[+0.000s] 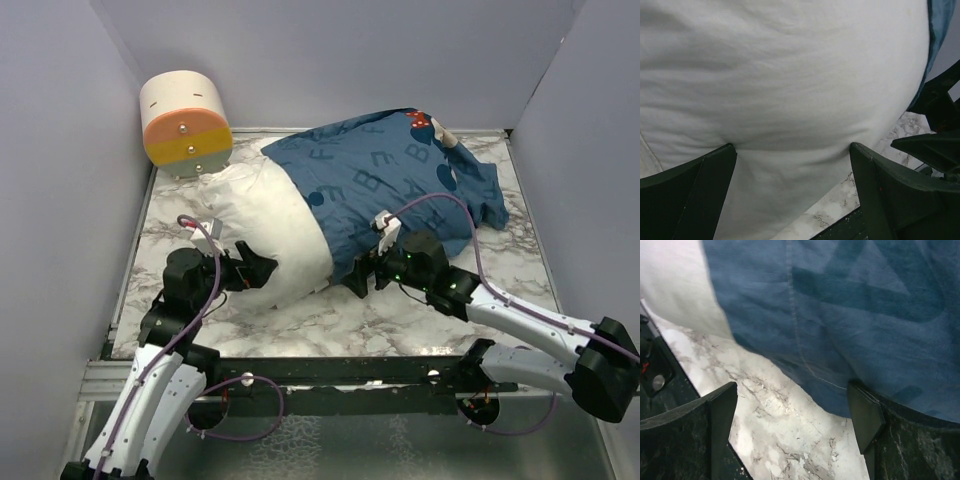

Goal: Put the pillow into the pillowcase
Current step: Stuff the pillow into the pillowcase.

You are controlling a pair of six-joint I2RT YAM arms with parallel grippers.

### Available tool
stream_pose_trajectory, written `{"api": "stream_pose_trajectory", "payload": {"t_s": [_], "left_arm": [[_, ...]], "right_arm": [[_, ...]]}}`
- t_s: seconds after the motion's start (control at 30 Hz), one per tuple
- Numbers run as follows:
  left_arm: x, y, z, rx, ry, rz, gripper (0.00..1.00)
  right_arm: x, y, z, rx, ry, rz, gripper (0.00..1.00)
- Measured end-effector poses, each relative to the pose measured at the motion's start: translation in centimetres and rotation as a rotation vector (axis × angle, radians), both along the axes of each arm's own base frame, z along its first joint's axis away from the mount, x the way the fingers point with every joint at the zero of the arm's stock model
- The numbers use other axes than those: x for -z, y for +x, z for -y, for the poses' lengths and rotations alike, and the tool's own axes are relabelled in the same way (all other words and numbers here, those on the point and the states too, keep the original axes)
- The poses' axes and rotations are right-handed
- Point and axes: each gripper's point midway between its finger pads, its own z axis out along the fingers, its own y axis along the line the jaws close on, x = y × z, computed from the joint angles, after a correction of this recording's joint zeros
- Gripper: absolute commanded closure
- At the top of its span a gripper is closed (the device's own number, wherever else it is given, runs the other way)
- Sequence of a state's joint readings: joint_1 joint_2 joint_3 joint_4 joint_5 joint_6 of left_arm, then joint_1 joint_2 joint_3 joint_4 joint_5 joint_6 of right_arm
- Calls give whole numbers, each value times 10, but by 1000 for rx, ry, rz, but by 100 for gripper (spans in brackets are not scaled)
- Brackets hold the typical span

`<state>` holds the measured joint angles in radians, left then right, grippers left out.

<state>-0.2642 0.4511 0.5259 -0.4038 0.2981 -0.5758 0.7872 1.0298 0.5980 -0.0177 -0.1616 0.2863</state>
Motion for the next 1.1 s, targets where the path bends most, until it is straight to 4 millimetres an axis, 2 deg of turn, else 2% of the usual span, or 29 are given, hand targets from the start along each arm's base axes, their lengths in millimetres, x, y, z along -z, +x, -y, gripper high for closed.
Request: {"api": "stream_pose_trajectory", "payload": {"t_s": [0.13, 0.23, 0.33, 0.4, 0.43, 0.5, 0.57, 0.63, 0.7, 0.93, 1.1], "left_arm": [[20, 17, 5, -10, -9, -53, 7], [25, 28, 8, -15, -13, -65, 28], [23, 36, 12, -12, -28, -51, 50], [20, 40, 16, 1, -41, -40, 64], [19, 41, 17, 11, -46, -32, 76], [16, 41, 21, 32, -56, -22, 87], [16, 40, 23, 53, -50, -11, 93], [14, 38, 23, 69, -41, 4, 97], [13, 37, 23, 78, -27, 21, 100], [7, 39, 28, 131, -6, 43, 100], [9, 44, 33, 162, 2, 25, 100]], "right_arm": [[16, 10, -5, 49, -30, -33, 13], [14, 19, -14, 84, -22, -29, 15], [7, 27, -28, 99, -8, -11, 21], [3, 32, -37, 108, -3, -1, 33], [2, 35, -40, 114, -3, 5, 44], [2, 38, -42, 126, -11, 15, 72], [3, 41, -40, 139, -22, 23, 87], [2, 42, -38, 148, -27, 30, 93], [-3, 40, -35, 150, -32, 43, 94], [-35, 29, -22, 110, -22, 124, 97], [-67, 31, -33, 61, 20, 169, 97]]}}
